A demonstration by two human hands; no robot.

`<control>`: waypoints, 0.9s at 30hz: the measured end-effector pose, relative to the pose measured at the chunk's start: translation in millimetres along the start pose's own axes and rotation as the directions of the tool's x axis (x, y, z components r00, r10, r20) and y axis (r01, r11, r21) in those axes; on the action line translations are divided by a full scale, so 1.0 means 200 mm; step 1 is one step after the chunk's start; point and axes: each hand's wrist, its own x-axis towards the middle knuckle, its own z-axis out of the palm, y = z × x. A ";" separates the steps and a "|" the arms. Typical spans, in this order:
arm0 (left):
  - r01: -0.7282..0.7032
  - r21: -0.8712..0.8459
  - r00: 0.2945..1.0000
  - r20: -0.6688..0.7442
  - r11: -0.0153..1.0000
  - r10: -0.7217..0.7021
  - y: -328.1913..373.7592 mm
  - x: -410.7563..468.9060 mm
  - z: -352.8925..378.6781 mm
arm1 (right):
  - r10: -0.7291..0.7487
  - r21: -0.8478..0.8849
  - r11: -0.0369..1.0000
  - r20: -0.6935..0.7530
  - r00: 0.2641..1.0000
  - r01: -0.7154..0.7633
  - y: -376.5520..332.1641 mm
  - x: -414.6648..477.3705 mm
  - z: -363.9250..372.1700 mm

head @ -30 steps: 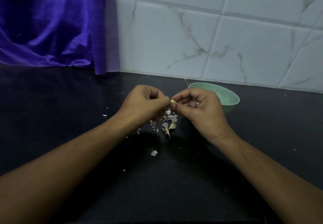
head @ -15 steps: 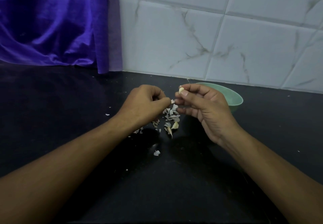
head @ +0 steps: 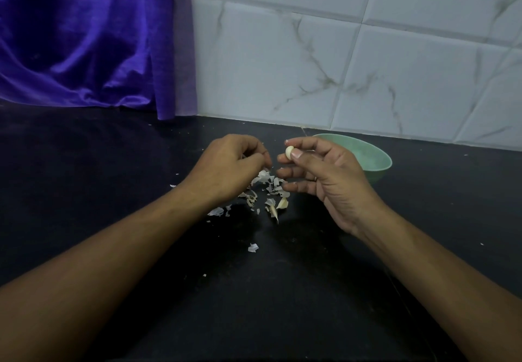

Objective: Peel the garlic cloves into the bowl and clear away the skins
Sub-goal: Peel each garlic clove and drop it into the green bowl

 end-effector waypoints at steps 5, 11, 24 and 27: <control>-0.048 -0.072 0.999 0.011 0.996 0.048 0.01 -0.01 0.01 | 0.013 -0.004 1.000 0.041 0.999 -0.012 0.01 0.00 0.00; 0.000 -0.273 1.000 0.030 0.962 0.008 -0.01 0.01 0.02 | -0.016 -0.045 0.999 0.072 0.997 0.020 0.02 0.00 -0.01; 0.001 -0.271 1.000 0.022 0.963 0.006 -0.03 0.02 0.02 | -0.135 -0.193 0.972 0.015 0.991 0.136 0.04 0.00 0.00; -0.022 -0.237 1.000 -0.013 0.971 0.020 -0.02 0.01 0.03 | -0.151 -0.228 0.962 0.017 0.988 0.151 0.04 0.00 -0.01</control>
